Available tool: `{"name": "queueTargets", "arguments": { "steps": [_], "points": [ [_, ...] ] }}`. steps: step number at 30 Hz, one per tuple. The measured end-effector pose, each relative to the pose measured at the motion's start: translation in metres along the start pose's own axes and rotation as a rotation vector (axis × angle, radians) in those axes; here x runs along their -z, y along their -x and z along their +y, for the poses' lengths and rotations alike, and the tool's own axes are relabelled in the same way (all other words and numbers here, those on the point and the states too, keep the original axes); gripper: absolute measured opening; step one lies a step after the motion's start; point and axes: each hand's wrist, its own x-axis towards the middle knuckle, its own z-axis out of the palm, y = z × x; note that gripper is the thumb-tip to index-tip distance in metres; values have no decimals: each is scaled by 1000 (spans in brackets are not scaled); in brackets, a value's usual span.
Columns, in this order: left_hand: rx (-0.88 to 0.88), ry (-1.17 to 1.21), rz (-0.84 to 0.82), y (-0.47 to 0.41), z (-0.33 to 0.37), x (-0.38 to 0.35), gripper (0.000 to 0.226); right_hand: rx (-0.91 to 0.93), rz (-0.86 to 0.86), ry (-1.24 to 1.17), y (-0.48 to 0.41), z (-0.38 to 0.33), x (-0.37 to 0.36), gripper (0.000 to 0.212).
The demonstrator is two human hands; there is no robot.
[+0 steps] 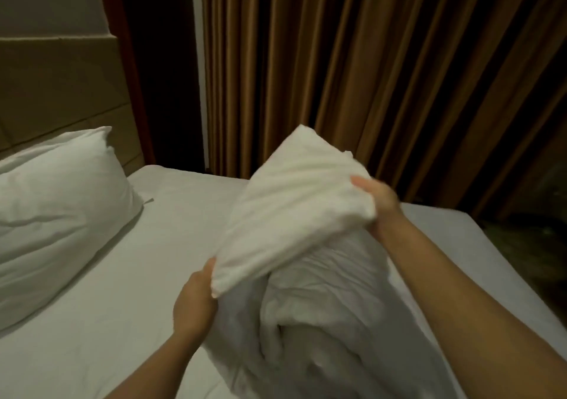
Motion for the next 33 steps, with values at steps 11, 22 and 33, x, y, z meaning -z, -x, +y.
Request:
{"name": "queueTargets", "arguments": {
  "steps": [11, 22, 33],
  "points": [
    [-788, -225, -83, 141, 87, -115, 52, -479, 298, 225, 59, 140, 236, 55],
    [-337, -421, -501, 152, 149, -156, 79, -422, 72, 153, 36, 97, 213, 35],
    [-948, -756, -852, 207, 210, -240, 50, -368, 253, 302, 28, 120, 255, 47]
  ]
}}
